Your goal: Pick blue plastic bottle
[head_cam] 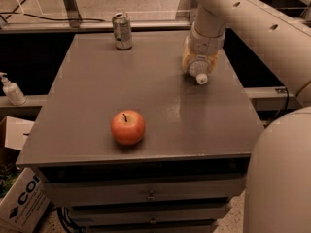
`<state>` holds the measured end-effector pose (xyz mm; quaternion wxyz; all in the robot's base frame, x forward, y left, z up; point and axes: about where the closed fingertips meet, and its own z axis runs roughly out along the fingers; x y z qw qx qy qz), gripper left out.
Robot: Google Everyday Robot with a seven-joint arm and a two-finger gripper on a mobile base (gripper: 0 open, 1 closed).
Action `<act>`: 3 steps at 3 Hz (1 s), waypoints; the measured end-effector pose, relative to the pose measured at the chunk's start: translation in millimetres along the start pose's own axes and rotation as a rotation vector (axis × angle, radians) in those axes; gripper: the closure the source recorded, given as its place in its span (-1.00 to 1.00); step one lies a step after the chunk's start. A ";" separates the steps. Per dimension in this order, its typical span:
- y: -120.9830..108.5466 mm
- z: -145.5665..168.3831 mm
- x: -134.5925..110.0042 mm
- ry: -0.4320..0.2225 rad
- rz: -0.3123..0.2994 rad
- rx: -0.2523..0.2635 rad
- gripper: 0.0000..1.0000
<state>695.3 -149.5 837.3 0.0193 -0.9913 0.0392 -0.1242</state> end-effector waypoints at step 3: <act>-77.1 -80.8 -29.8 0.110 -0.212 0.148 1.00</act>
Offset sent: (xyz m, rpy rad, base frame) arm -0.0688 0.1055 0.1156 0.1378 -0.1880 0.3306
